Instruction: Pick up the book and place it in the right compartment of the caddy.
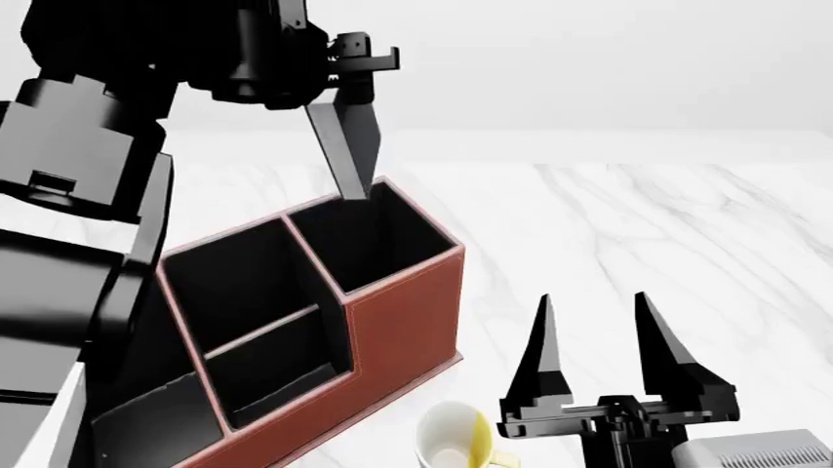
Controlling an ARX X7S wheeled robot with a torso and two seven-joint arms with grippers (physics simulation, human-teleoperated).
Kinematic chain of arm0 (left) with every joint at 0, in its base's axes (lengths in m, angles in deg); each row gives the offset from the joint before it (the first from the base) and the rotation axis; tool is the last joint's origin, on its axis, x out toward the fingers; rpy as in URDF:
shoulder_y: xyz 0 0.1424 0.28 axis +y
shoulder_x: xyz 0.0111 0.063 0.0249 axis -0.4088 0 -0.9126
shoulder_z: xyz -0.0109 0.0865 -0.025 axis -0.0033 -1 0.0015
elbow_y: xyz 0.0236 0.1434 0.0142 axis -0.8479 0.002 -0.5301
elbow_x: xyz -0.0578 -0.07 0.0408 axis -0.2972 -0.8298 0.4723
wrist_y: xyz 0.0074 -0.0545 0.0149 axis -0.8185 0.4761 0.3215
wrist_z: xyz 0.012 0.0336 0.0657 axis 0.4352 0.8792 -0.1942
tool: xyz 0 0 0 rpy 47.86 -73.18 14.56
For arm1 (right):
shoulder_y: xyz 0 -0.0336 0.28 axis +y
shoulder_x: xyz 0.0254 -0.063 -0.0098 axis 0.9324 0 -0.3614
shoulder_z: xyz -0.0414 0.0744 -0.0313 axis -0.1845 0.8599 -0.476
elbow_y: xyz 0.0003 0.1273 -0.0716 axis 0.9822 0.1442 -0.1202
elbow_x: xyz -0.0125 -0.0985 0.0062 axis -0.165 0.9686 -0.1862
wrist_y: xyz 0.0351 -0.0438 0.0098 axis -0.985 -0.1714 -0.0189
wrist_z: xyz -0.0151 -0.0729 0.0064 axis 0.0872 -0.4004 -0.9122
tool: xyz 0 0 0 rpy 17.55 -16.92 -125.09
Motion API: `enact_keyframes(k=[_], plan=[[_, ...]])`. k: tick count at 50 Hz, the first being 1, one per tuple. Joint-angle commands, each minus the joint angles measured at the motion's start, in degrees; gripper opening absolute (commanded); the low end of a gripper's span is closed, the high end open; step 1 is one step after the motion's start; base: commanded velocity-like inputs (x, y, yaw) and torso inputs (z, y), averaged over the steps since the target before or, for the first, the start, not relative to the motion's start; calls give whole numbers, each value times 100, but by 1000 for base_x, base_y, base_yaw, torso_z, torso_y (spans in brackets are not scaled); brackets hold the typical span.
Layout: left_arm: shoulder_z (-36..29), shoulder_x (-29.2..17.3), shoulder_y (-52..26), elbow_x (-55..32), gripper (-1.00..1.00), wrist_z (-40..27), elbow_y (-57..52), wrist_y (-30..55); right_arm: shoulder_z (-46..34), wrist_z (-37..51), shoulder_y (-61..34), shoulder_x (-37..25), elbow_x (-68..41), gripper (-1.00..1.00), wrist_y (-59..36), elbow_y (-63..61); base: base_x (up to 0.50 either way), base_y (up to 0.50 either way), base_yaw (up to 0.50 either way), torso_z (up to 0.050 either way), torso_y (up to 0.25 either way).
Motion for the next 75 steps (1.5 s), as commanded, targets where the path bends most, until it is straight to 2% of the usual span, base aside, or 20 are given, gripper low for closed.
enact_keyframes(k=[1,4,16,32,43,58,75], plan=[[562,61,267,-169,-100,-605,-475,69,74,-95,-1,60,86,100,-3,5,0,0,0,0,0],[751,6,422,-366,-100,-1021,-878,247,68,-96,-4,59,92,100,18,32,0,0,0,0,0],[1111,-160,756,-973,-100,-1946,-2124,898,31,-83,-18,49,142,100,27,81,0,0,0,1,2],[1460,-235,1294,-1726,-100,-2913,-3415,1533,-5,-59,-17,26,171,100,42,96,0,0,0,0,2],[1415,-285,1383,-1766,-100,-2801,-3307,1419,-35,-51,-27,20,184,100,64,141,0,0,0,0,1],[1009,-380,1283,-1347,-100,-2295,-2817,1023,-41,-3,-21,-11,191,100,39,97,0,0,0,1,2],[605,-403,1384,-1359,-100,-1810,-2776,1044,-68,24,-36,-35,184,100,23,107,0,0,0,0,1]])
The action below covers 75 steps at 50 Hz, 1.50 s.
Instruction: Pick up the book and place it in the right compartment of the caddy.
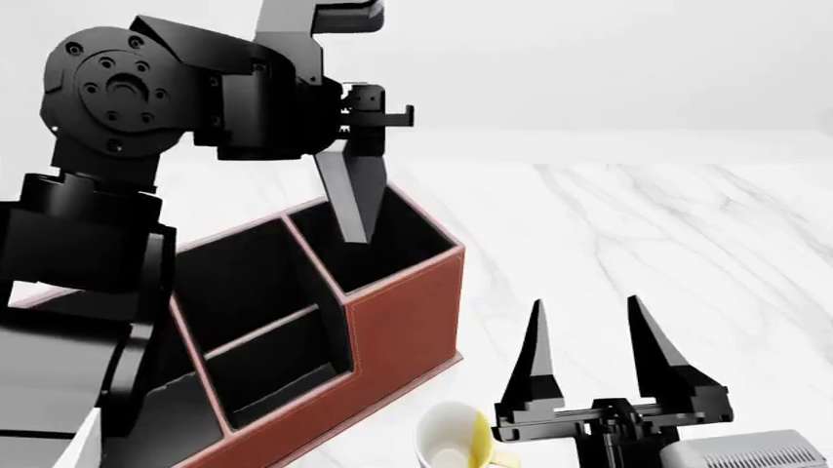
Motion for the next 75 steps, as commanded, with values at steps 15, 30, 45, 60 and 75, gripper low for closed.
enact_keyframes(k=[15,30,45,60,75], plan=[[-491,19,168,445,-100,824,150,-395,54,-75,-17,48,80,100,-8,37,0,0,0,1,2],[-875,79,377,667,-100,1166,300,-639,36,-57,-29,31,70,100,9,66,0,0,0,0,1],[-1311,210,550,1003,-100,1633,760,-1024,20,-43,-45,11,43,100,15,98,0,0,0,1,1],[-1662,350,578,1265,-100,2018,1232,-1311,5,-32,-59,4,25,100,55,171,0,0,0,0,2],[-1752,396,544,1249,100,2226,1379,-1367,-7,-4,-69,-22,7,100,25,140,0,0,0,1,1]])
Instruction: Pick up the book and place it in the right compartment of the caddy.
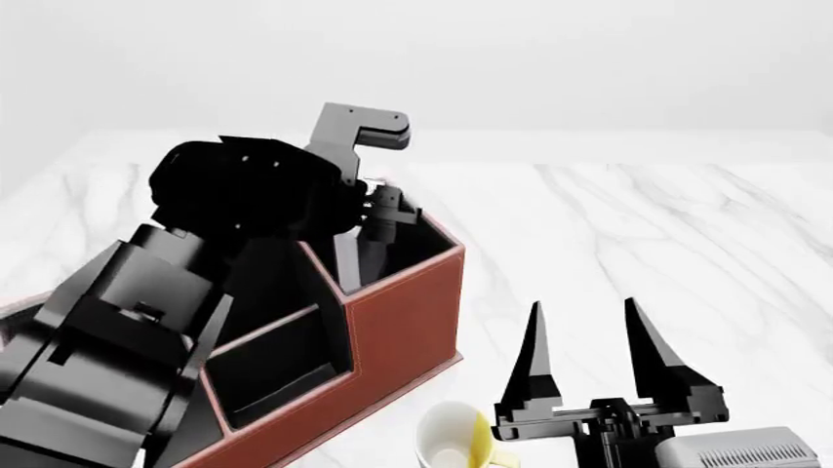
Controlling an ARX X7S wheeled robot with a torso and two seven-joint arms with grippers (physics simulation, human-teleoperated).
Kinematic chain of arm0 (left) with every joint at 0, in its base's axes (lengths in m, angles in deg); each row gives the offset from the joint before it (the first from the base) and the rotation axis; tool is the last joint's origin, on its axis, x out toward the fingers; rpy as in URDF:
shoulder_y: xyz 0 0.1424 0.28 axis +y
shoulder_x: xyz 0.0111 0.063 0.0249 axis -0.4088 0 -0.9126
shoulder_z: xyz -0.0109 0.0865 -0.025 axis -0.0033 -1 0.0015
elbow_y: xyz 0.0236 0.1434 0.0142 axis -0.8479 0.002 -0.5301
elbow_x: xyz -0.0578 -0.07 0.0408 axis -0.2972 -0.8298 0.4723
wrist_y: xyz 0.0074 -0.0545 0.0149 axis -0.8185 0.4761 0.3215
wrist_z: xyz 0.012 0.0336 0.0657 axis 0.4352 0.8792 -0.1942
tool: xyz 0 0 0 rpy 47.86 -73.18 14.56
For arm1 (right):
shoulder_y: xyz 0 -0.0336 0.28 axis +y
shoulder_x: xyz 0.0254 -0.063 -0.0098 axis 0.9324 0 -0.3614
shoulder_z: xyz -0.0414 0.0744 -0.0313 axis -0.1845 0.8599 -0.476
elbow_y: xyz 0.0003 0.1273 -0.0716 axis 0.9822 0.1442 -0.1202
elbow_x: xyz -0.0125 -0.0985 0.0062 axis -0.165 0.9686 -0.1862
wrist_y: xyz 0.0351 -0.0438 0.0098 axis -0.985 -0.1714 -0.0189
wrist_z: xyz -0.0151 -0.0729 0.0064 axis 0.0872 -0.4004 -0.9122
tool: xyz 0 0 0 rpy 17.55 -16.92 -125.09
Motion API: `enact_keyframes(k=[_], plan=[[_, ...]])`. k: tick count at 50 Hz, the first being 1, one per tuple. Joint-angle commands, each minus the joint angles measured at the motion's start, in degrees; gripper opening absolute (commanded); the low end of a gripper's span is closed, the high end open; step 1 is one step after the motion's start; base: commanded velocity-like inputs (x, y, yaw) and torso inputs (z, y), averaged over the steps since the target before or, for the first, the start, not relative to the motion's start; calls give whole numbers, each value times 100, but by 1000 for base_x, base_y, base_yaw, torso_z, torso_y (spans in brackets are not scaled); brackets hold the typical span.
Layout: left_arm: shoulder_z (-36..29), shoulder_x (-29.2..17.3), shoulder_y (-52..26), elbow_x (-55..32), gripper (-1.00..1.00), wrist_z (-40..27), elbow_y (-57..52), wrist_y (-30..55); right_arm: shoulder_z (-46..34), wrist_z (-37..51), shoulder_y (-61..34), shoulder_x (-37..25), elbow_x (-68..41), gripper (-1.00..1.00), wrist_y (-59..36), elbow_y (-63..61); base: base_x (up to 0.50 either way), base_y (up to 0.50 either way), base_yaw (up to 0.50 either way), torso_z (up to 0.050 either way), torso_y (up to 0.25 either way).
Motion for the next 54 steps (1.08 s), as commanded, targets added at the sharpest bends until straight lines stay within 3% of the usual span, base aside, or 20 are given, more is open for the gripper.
enact_keyframes(k=[1,27,36,47,54], plan=[[117,138,-67,168,100,251,59,-185,87,-91,-10,61,65,100,-28,-14,0,0,0,0,0],[662,-412,-1234,-395,100,-601,-1308,576,14,-77,-29,45,124,100,-17,75,0,0,0,0,0],[1138,-722,-1398,-885,100,-1099,-2009,926,7,-64,-25,35,130,100,-2,76,0,0,0,0,0],[2119,-1538,-1055,-1921,100,-2033,-3500,1288,-19,-52,-19,22,140,100,2,61,0,0,0,0,0],[2743,-2412,-351,-2423,100,-2297,-5096,1217,-53,-57,-28,26,163,100,12,95,0,0,0,0,0]])
